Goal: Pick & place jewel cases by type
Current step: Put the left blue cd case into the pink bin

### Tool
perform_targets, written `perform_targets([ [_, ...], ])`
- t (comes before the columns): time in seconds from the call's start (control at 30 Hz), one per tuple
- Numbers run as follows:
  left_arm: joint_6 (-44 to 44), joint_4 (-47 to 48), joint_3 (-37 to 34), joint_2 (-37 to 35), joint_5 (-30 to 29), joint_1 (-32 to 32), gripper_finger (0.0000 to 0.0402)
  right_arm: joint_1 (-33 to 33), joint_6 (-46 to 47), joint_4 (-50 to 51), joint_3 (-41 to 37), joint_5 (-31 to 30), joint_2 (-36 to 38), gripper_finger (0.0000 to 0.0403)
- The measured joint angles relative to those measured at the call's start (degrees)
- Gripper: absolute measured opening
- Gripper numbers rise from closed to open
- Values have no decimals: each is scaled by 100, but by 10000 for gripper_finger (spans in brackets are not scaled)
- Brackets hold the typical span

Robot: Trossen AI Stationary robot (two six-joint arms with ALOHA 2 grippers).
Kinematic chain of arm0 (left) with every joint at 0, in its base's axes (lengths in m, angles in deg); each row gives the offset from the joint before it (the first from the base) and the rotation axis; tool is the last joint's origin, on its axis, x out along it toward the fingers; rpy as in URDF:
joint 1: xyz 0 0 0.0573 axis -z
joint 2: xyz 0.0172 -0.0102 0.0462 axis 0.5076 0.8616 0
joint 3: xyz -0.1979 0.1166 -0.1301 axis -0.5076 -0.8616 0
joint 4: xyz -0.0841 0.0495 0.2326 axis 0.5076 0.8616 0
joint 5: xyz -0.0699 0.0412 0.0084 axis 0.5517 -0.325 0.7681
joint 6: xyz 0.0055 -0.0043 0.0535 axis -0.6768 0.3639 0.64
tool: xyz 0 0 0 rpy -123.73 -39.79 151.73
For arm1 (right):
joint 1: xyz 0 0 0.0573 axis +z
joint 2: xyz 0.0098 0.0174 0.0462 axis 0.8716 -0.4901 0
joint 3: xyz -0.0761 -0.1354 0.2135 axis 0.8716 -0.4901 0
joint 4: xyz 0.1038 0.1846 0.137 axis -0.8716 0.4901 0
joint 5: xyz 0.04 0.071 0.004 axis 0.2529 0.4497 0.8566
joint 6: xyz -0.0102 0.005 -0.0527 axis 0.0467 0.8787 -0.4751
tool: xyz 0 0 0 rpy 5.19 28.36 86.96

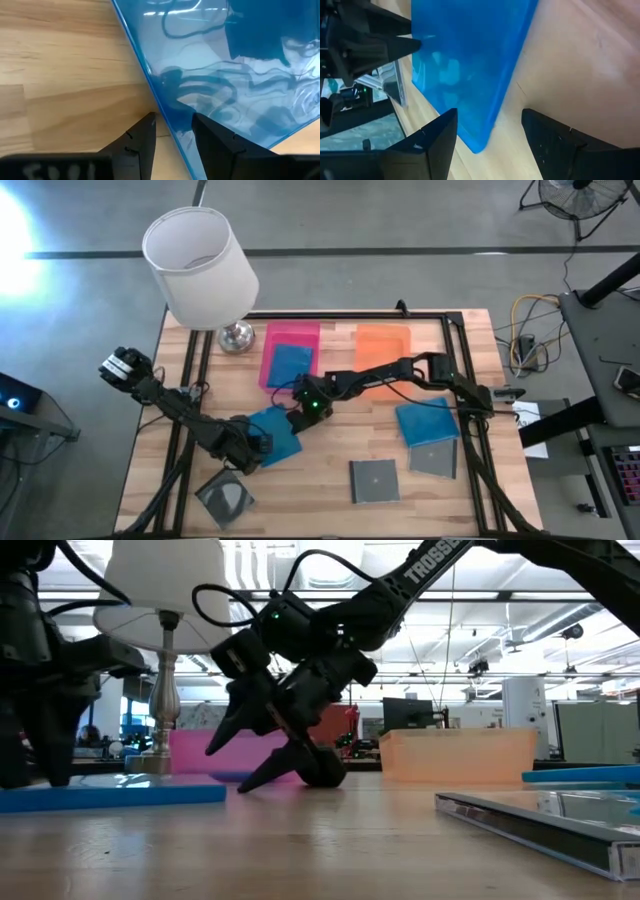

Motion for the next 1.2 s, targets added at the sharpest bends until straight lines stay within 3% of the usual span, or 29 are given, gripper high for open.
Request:
perform_targets([
  [0.47,995,-538,-8,304,94,-378,114,116,-582,382,422,63,39,224],
  [0.7,1274,-555,-56,307,168,-382,114,147,-909,444,383,94,528,224],
  [1.2,1358,-608,-45,307,61,-382,114,425,-733,86,405,-166,871,224],
])
